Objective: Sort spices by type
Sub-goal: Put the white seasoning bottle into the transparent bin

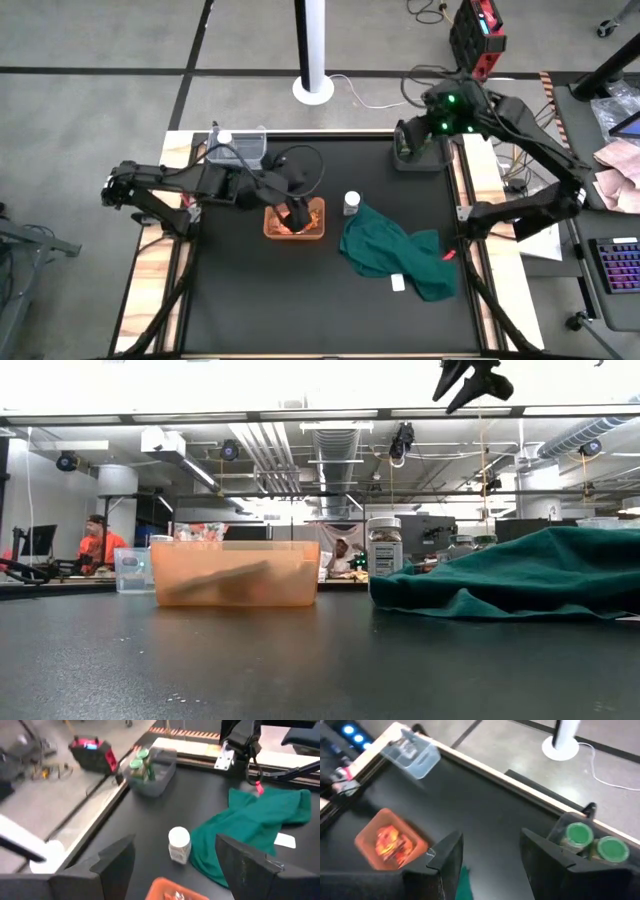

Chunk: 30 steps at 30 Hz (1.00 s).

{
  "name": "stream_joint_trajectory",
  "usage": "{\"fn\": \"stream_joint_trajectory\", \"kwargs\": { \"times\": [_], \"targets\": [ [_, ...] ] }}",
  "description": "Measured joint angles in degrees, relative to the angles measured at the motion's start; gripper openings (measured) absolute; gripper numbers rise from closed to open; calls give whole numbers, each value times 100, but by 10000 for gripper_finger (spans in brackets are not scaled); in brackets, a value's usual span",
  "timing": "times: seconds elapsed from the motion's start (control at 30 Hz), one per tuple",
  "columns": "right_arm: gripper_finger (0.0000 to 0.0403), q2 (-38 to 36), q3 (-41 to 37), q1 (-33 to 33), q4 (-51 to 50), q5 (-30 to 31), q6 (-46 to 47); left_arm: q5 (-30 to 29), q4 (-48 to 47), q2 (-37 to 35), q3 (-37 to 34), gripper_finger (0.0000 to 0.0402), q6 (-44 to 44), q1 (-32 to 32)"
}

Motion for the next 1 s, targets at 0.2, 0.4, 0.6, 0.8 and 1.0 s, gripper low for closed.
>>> {"fn": "stream_joint_trajectory", "kwargs": {
  "times": [0.2, 0.4, 0.6, 0.8, 1.0],
  "targets": [
    [171, -346, -260, 707, -57, 828, 481, 719, 753, 378, -1, 255, 935, 378],
    [166, -651, -494, 1320, 59, 1319, 835, 1461, 1680, 1124, -7, 255, 1633, 754],
    [176, -883, -733, 1582, 60, 1612, 1180, 2038, 2211, 1832, -12, 255, 1632, 1035],
    [185, -906, -836, 1668, 65, 1647, 1347, 2215, 2565, 2246, -79, 255, 1609, 1275],
    [196, -913, -1023, 1669, 79, 1654, 1455, 2381, 3566, 2277, -665, 255, 1350, 1460]
  ]
}}
